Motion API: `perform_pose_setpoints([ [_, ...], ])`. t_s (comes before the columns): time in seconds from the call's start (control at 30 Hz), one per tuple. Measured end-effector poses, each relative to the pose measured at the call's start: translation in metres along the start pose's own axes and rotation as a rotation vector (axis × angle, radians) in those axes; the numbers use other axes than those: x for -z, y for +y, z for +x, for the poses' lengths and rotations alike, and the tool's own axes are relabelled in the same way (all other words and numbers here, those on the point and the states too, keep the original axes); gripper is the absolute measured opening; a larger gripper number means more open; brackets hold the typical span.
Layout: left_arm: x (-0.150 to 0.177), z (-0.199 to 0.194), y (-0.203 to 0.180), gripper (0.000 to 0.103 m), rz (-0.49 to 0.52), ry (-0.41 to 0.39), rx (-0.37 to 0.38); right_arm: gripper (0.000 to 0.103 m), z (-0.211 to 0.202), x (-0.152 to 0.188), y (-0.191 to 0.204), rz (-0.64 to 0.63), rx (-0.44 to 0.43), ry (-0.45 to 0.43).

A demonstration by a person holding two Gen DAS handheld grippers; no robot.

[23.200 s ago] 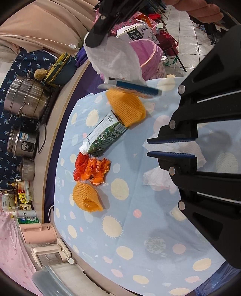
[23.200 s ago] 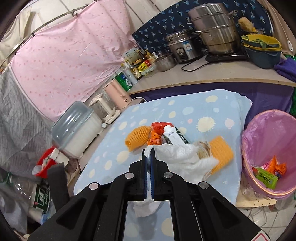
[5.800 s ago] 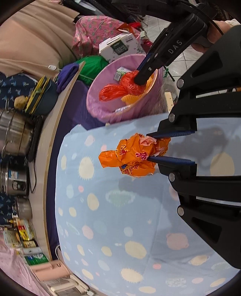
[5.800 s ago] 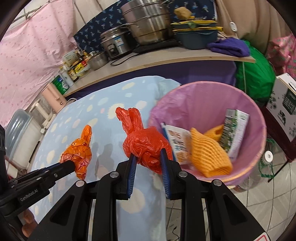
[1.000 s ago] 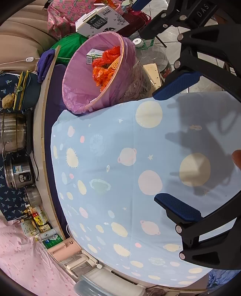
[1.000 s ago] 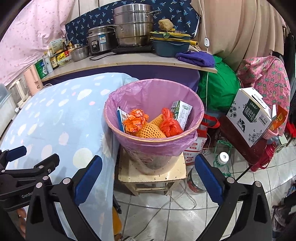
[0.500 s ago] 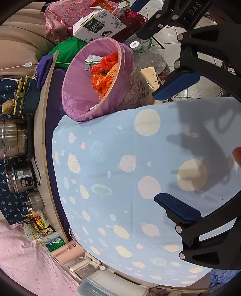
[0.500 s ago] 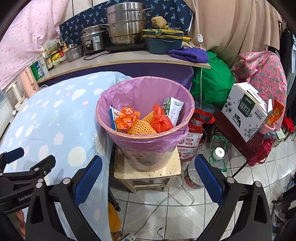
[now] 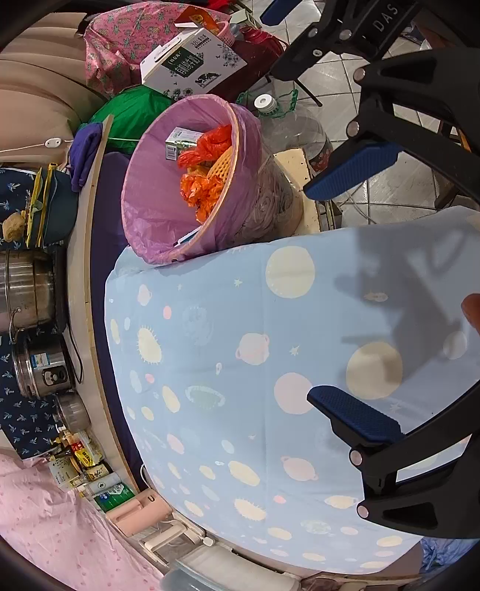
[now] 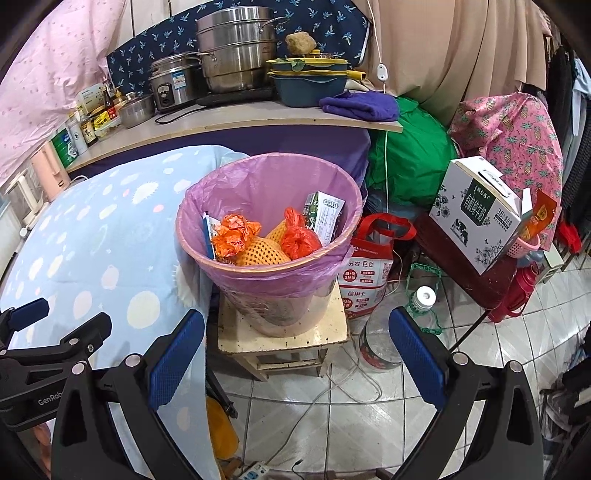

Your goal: Collect trash

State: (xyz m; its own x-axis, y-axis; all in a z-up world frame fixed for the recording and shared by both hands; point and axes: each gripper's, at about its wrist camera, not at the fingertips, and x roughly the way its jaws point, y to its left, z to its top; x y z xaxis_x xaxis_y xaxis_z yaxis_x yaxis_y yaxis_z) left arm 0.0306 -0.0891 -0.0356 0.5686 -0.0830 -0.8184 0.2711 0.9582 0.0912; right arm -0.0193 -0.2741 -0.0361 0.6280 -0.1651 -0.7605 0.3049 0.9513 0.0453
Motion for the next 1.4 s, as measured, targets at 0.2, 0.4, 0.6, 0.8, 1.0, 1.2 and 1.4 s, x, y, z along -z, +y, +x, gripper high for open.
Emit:
perform_pose_setpoints([
  [0.2,0.000,-0.002,-0.001,0.096,-0.003,0.005,-0.002,0.096,-0.002,0.001,0.001,-0.004,-0.001,0.006],
  [0.4,0.000,-0.002,0.002,0.096,-0.021,0.016,-0.006,0.096,-0.001,0.000,0.003,-0.011,-0.009,0.005],
  [0.6,0.000,-0.002,0.001,0.096,-0.028,0.019,-0.012,0.096,0.000,-0.001,0.005,-0.019,-0.013,0.007],
  [0.8,0.001,-0.003,0.002,0.096,-0.035,0.016,-0.025,0.096,-0.001,-0.001,0.008,-0.026,-0.020,0.004],
  [1.0,0.002,-0.003,0.003,0.096,-0.044,0.025,-0.032,0.096,-0.001,-0.001,0.009,-0.030,-0.021,0.005],
  [1.2,0.003,-0.005,0.004,0.096,-0.050,0.022,-0.035,0.096,-0.001,-0.001,0.011,-0.035,-0.025,0.005],
  [1.4,0.004,-0.006,0.008,0.096,-0.061,0.024,-0.041,0.096,-0.001,-0.001,0.015,-0.041,-0.032,0.003],
])
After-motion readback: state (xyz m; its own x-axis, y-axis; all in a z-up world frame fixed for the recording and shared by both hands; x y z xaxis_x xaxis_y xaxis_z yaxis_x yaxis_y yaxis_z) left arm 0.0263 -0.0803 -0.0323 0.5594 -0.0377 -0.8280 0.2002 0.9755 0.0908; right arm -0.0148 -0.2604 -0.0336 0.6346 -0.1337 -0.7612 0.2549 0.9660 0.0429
